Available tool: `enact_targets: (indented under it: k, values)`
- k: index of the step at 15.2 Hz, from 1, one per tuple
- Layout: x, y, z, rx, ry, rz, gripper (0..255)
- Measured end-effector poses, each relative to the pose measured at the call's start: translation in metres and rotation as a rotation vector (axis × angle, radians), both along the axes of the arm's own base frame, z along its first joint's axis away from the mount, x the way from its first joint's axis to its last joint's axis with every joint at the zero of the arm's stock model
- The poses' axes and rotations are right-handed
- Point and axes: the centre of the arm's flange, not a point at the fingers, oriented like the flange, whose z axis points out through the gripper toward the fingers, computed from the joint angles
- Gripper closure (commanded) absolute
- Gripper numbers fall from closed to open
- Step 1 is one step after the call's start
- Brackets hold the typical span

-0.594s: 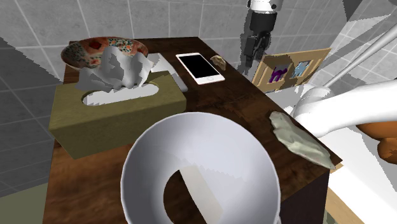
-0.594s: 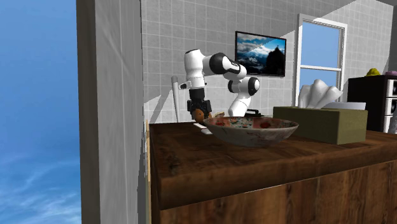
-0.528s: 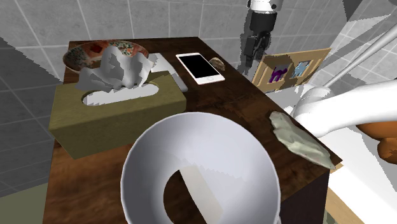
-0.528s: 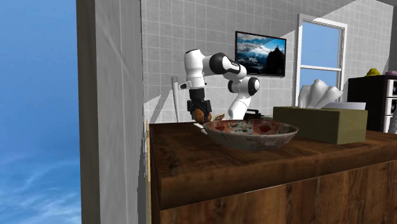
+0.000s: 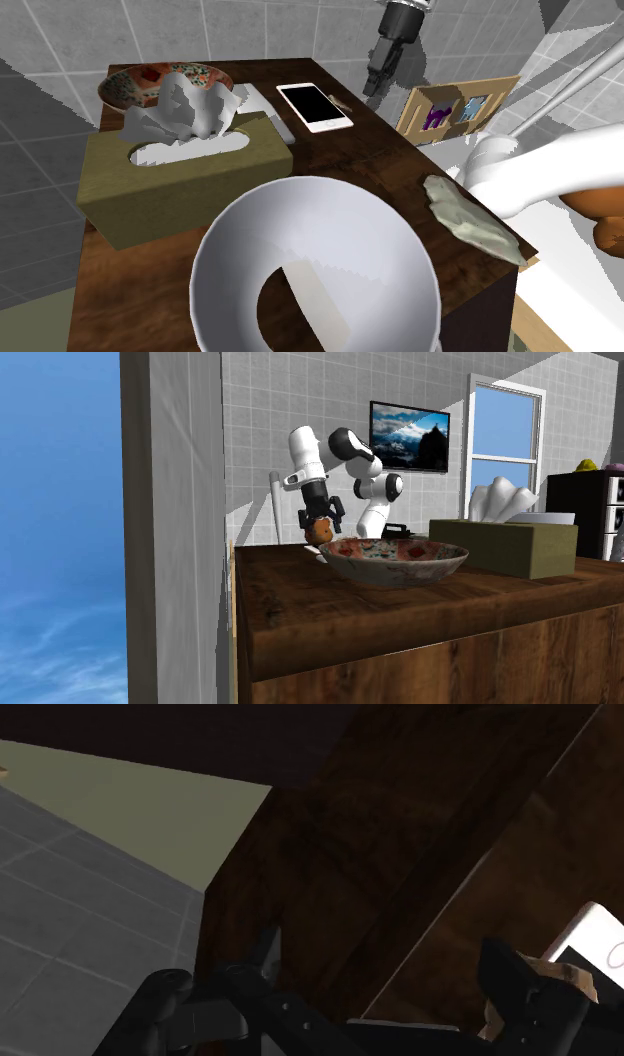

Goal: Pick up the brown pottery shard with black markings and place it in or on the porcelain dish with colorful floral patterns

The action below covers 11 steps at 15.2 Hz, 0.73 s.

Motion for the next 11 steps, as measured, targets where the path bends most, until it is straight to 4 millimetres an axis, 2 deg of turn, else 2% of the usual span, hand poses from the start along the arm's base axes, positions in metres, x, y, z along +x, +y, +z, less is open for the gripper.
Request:
enact_targets:
  k: [6,8,11]
  values:
    - [0.007,0.021,0.020,0.270,-0.129,0.106,0]
    - [0.008,0.026,0.019,0.295,-0.141,0.115,0]
    - [0.008,0.035,0.007,0.303,-0.145,0.117,0]
